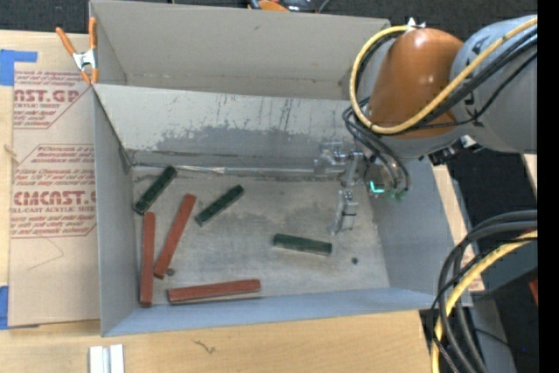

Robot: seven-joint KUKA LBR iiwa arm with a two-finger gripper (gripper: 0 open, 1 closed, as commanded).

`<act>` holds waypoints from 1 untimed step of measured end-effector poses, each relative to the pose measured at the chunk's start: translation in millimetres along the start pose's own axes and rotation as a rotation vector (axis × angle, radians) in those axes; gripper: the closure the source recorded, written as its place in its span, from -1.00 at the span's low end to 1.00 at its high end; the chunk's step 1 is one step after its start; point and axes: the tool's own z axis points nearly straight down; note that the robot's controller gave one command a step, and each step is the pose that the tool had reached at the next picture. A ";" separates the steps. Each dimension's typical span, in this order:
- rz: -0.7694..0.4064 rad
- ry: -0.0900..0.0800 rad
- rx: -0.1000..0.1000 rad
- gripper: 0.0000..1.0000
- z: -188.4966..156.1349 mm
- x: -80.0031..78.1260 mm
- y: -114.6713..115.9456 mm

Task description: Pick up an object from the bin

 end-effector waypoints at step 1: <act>0.298 -0.002 -0.002 -1.00 93.1 46.9 29.1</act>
Offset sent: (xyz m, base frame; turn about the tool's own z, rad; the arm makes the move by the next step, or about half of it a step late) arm -0.0462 0.0278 -0.0911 0.2989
